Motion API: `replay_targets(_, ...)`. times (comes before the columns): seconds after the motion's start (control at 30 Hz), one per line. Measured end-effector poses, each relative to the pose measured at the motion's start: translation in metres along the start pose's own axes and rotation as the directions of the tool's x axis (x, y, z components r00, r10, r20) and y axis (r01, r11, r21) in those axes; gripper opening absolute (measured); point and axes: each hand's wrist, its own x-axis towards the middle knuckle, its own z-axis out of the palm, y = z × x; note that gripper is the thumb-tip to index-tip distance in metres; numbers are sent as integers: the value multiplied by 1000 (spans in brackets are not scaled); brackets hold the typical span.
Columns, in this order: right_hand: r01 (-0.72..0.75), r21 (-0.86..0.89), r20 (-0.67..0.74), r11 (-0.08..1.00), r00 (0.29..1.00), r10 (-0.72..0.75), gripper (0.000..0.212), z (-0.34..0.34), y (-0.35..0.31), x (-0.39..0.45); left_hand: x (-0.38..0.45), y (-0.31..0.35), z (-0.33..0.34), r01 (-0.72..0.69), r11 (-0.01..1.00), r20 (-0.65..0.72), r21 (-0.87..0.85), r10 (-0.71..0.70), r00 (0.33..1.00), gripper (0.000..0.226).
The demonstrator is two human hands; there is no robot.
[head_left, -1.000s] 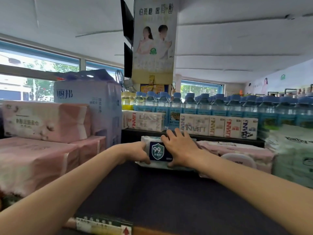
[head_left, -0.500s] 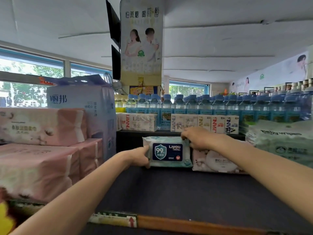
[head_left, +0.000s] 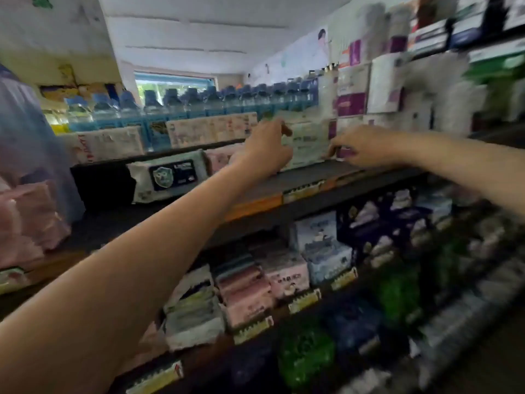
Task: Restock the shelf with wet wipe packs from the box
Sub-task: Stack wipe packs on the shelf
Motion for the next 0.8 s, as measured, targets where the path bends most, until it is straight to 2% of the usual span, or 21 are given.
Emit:
replay_targets(0.07, -114, -9, 79, 993, 990, 114, 31, 14, 28, -72, -20, 53, 41, -167, 984, 134, -70, 175, 976, 34)
replay_targets(0.1, -180, -1, 143, 984, 974, 179, 30, 23, 40, -112, -35, 80, 64, -240, 965, 215, -109, 258, 942, 34)
replay_targets(0.13, -250, 14, 209, 968, 948, 242, 27, 33, 51, -156, -52, 108, 89, -302, 941, 311, -152, 336, 889, 34)
replay_targets(0.2, -394, 38, 329, 918, 873, 361, 24, 55, 71, -249, -94, 164, 137, -422, 873, 485, -245, 488, 726, 34)
replay_targets(0.27, -565, 37, 435, 825, 752, 495, 26, 74, 84, -347, -146, 214, 183, -535, 790, 590, -298, 593, 547, 34)
replay_targets(0.37, -796, 16, 511, 605, 527, 680, 29, 88, 86, -491, -226, 281, 237, -731, 598, 661, -329, 699, 274, 36)
replay_targets(0.47, -925, 4, 585, 380, 311, 749, 26, 94, 75, -613, -297, 344, 267, -812, 427, 671, -397, 739, 61, 38)
replay_targets(0.63, -982, -25, 655, 185, 123, 746, 24, 125, 57, -766, -398, 441, 299, -798, 302, 646, -522, 751, -138, 36)
replay_targets(0.73, -981, -50, 759, 188, 85, 646, 30, 164, 49, -840, -450, 480, 321, -803, 273, 683, -530, 699, -213, 37)
replay_targets(0.8, -980, -67, 811, 188, 56, 582, 45, 187, 46, -885, -479, 501, 335, -813, 253, 704, -524, 666, -246, 40)
